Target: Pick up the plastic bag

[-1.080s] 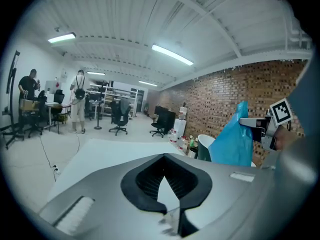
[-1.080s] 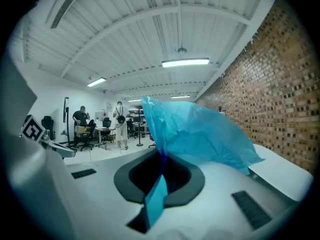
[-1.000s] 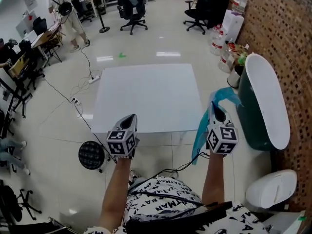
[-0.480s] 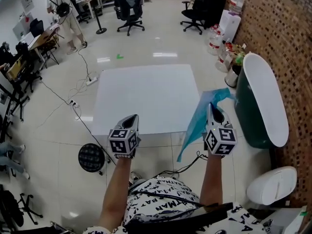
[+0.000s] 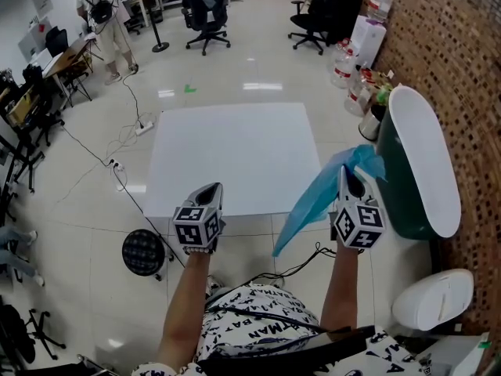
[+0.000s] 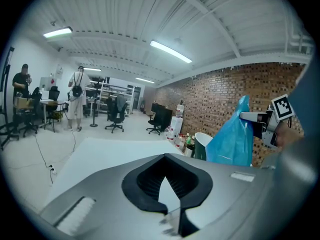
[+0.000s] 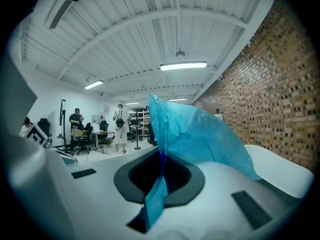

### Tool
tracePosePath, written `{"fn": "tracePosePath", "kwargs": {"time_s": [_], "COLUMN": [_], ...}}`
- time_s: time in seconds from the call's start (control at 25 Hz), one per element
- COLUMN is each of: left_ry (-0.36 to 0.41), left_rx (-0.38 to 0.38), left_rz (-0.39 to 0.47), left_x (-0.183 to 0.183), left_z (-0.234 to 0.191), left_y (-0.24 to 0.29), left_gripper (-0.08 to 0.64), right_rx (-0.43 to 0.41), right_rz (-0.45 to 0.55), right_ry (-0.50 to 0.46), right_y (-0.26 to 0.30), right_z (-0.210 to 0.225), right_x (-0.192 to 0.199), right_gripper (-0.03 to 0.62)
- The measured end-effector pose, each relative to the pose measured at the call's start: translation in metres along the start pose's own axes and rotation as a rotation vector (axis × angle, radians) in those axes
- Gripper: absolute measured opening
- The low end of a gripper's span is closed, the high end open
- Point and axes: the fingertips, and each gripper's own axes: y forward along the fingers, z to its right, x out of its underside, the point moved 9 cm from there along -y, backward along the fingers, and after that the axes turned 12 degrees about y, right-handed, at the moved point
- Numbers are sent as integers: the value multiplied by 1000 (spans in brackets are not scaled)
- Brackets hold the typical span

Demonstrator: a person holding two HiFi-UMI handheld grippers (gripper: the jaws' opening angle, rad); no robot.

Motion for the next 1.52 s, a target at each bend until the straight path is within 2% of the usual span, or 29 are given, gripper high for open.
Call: {"fn": "tracePosePath", "kwargs": {"time_s": [0.16, 0.32, 0.44, 0.6, 0.76, 0.96, 1.24, 1.52], "left_ry": [-8, -9, -16, -33, -42, -54, -54, -66], "left_rx": [-6, -14, -25, -39, -48, -61, -70, -82], "left_rz": [-2, -13, -26, -33, -42, -54, -89, -143], "left_x": [5, 9, 12, 12, 15, 21, 34, 57], "left_z": [2, 6, 8, 17, 31, 37, 9, -26], "left_y": [-2, 0, 5, 13, 23, 30, 23, 6], "left_gripper": [-5, -5, -5, -5, -5, -5, -5, -5], "right_rx": [13, 23, 19, 8, -30, -138, -317, -540], "right_rz": [-10, -12, 5, 27, 32, -2, -167, -411], "right_ry": [-1, 10, -6, -74, -155, -227, -303, -616], "right_y": [2, 14, 29, 54, 82, 127, 209, 276], "right_z": [17, 56, 88, 114, 122, 102, 19, -91], "right_x": [3, -5, -26, -63, -88, -94, -29, 108], "right_gripper": [4, 5, 5, 5, 5, 5, 5, 5]}}
